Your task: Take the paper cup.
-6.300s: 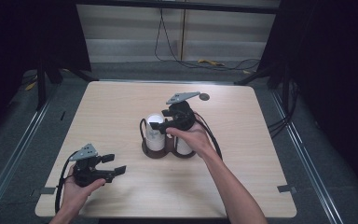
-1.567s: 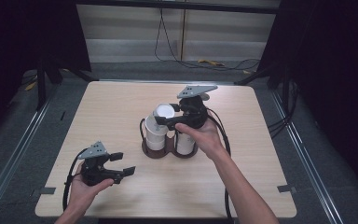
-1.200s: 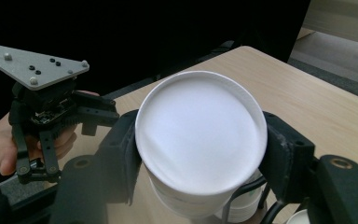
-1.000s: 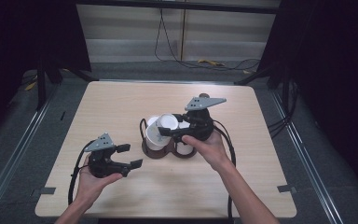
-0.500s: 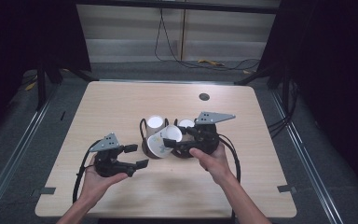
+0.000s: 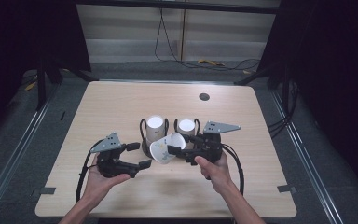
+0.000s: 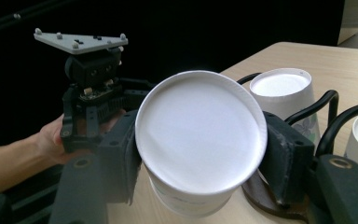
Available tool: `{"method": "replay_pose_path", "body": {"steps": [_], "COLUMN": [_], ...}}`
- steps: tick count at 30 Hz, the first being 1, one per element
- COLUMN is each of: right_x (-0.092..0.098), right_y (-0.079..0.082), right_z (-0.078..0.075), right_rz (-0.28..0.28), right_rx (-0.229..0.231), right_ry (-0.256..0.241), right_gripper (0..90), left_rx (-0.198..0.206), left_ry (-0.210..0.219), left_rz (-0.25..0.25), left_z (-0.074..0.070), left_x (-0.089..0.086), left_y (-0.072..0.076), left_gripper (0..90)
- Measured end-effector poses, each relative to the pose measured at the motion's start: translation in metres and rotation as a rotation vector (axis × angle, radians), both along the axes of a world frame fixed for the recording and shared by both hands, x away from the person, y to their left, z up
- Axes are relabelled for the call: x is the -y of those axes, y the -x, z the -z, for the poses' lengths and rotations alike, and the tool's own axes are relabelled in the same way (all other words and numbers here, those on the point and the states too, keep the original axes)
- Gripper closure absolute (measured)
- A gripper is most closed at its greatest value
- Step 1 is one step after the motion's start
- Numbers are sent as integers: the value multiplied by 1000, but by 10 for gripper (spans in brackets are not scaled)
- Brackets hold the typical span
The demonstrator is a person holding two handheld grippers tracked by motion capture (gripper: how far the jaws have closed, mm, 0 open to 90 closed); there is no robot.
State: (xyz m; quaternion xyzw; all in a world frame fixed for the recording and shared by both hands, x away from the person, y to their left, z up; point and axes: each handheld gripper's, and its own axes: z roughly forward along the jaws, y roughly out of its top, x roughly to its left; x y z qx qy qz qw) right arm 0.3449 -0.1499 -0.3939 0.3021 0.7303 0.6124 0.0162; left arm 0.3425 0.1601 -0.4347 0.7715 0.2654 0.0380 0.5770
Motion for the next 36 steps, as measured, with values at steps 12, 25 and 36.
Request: {"method": "replay_pose_path", "body": {"steps": [12,25,36], "right_x": [-1,8,5], "right_y": [3,6,10], "right_z": [17,25,33], "right_rz": [-20,-16,-44], "right_rx": [-27,-31,-49], "right_ry": [-65,-106,-157], "right_gripper": [376,376,376], "left_rx": [3,20,23], "left_ry": [8,20,15], "left_rz": [61,82,91], "left_z": [0,5,5], "left_x": [6,10,11], "left_y": [6,11,14], "left_gripper": [160,159,166]}}
